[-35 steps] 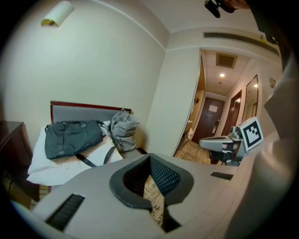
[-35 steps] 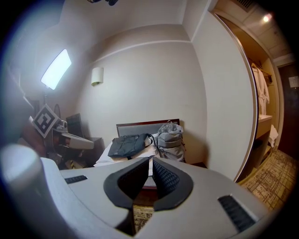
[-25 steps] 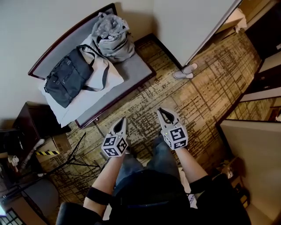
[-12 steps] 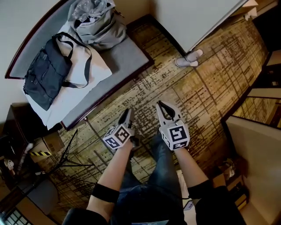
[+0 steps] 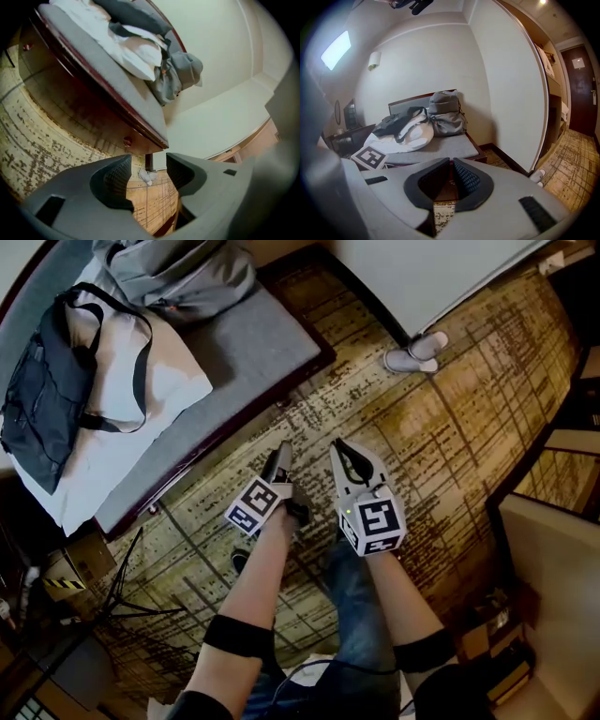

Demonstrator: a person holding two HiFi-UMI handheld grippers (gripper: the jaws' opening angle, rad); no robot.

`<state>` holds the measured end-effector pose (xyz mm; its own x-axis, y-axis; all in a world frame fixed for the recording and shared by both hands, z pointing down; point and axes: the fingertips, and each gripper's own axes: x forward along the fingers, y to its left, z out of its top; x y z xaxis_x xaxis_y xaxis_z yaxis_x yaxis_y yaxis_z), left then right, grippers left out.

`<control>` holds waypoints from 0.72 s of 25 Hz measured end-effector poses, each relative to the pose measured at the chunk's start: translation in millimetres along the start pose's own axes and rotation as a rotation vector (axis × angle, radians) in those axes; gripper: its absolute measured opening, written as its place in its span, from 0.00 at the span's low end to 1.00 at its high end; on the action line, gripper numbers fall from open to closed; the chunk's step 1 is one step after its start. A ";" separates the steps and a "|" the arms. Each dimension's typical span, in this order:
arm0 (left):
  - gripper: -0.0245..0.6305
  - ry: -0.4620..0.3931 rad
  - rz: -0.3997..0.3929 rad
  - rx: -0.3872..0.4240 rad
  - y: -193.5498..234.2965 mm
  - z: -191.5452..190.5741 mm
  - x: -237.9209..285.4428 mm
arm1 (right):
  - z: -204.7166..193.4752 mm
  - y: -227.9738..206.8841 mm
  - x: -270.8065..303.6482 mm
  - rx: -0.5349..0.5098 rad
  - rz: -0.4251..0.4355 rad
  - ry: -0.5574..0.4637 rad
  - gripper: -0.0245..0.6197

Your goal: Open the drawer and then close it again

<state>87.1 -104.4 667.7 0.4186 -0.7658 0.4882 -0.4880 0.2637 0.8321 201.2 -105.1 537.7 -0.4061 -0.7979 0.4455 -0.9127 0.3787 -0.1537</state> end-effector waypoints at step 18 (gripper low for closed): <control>0.46 -0.073 -0.027 -0.137 97.0 0.2 155.3 | -86.0 -51.0 102.6 -0.036 0.012 -0.024 0.07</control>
<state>104.6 -197.8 824.2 0.3709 -0.8132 0.4485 -0.3664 0.3156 0.8753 210.1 -165.9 667.1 -0.4179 -0.8044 0.4223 -0.9059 0.4043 -0.1265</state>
